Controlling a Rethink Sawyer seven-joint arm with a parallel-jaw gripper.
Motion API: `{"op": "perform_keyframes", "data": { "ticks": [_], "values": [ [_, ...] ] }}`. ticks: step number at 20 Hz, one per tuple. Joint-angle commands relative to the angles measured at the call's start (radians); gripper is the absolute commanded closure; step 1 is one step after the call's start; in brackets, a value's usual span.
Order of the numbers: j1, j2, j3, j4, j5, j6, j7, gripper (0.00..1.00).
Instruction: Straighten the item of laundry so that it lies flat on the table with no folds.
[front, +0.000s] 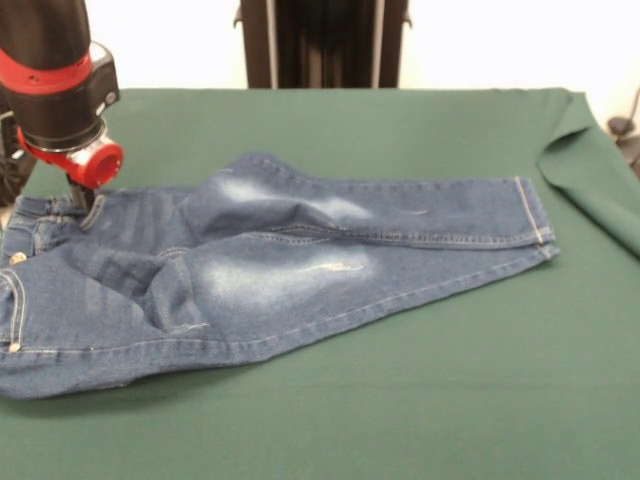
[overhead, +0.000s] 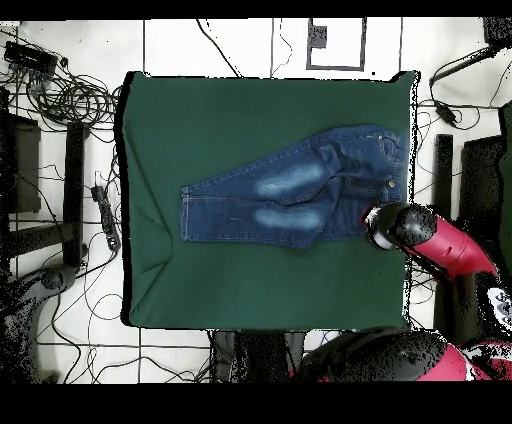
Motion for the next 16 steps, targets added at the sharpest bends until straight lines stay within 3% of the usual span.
{"op": "perform_keyframes", "data": {
  "ticks": [1, 9, 16],
  "values": [
    [0.033, 0.083, 0.088, 0.056, -0.001, 0.043, 0.07, 1.0],
    [0.068, 0.036, -0.009, 0.141, 0.021, 0.072, 0.19, 1.0],
    [0.068, 0.02, -0.043, 0.178, 0.04, 0.067, 0.209, 1.0]
  ]
}}
